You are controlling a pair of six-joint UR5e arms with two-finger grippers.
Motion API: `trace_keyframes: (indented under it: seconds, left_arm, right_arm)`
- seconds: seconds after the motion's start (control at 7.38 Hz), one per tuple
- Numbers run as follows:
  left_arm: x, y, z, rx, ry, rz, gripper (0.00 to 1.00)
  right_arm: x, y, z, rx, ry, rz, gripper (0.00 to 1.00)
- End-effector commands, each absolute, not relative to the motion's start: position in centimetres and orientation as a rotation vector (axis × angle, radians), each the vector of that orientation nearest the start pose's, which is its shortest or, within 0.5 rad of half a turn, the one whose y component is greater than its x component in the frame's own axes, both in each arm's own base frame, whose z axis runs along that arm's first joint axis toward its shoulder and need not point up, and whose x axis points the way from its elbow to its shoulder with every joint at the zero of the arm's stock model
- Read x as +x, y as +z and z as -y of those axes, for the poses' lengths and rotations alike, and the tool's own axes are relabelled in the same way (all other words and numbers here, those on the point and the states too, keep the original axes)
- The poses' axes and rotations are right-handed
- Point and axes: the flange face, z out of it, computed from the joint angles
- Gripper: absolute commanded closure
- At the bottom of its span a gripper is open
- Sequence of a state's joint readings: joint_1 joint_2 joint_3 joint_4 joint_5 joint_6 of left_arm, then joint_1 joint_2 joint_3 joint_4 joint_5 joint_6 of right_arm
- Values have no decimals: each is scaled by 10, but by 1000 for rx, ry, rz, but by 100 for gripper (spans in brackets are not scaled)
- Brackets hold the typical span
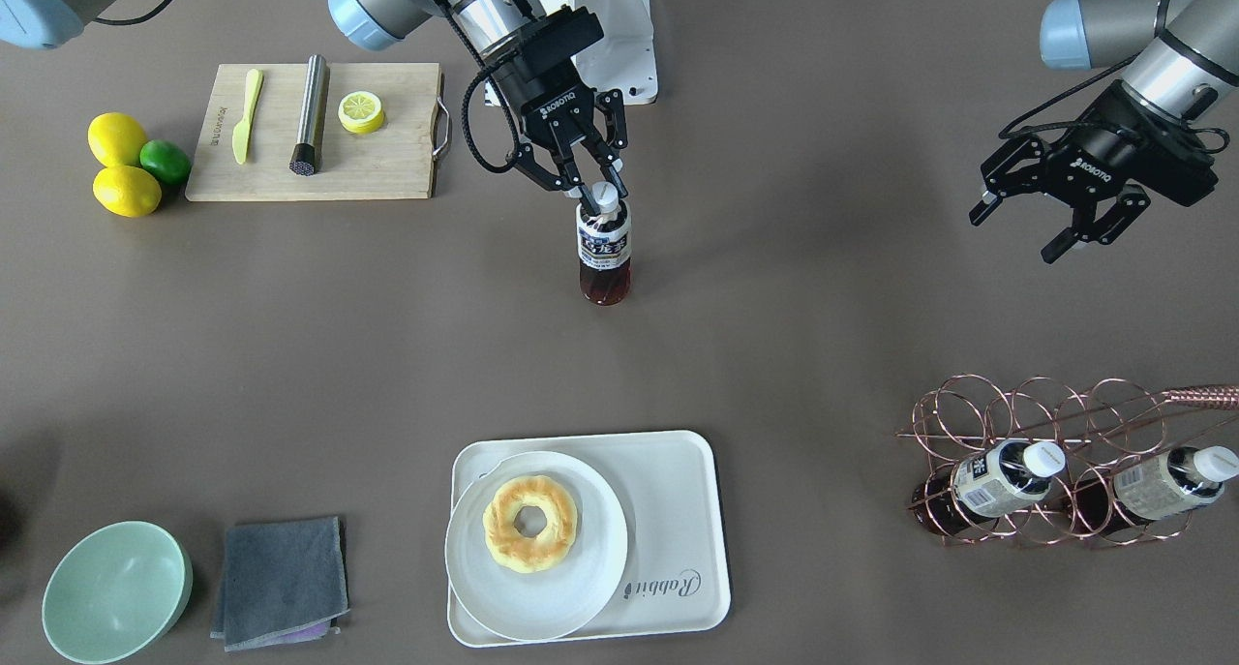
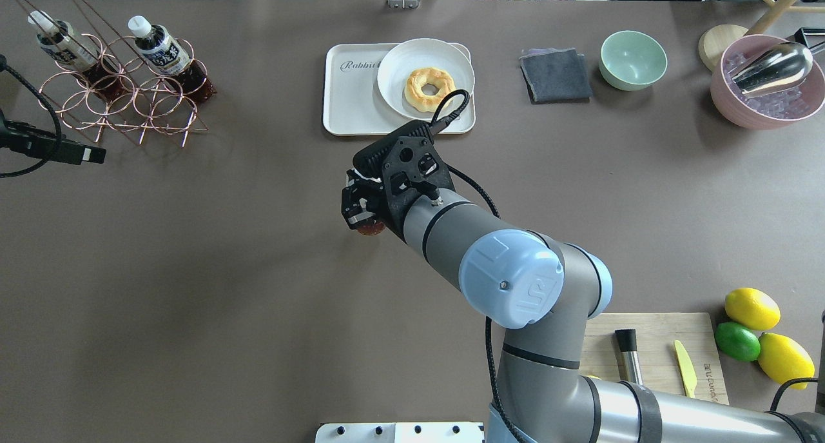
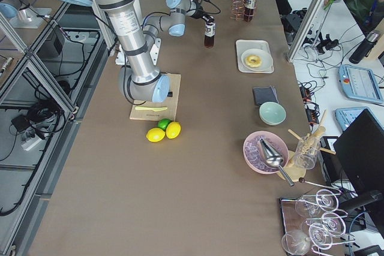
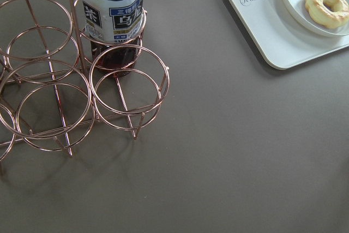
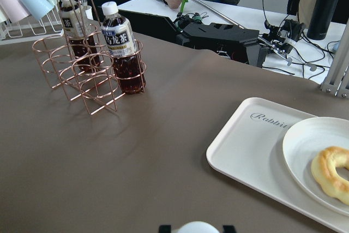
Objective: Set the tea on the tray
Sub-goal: 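Grasp the standing tea bottle with the right gripper, then lift the tea bottle and carry it onto the white tray beside the plate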
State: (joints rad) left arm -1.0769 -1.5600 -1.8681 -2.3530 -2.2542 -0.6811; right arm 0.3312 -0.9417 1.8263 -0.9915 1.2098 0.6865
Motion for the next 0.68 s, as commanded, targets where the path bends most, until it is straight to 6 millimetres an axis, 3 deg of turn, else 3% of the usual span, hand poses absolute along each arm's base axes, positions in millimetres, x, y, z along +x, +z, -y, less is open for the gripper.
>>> trace_keyframes:
  seconds: [0.0, 0.41, 0.54]
  left_arm:
    - [167, 429, 461, 496, 197, -1077, 2]
    - [104, 458, 480, 360, 125, -1005, 2]
    - [73, 472, 489, 328, 109, -939, 2]
  right_arm:
    - [-488, 64, 400, 1092, -114, 976, 100]
    - [-517, 43, 479, 1064, -85, 888, 100]
    - [-534, 35, 500, 1040, -63, 869, 100]
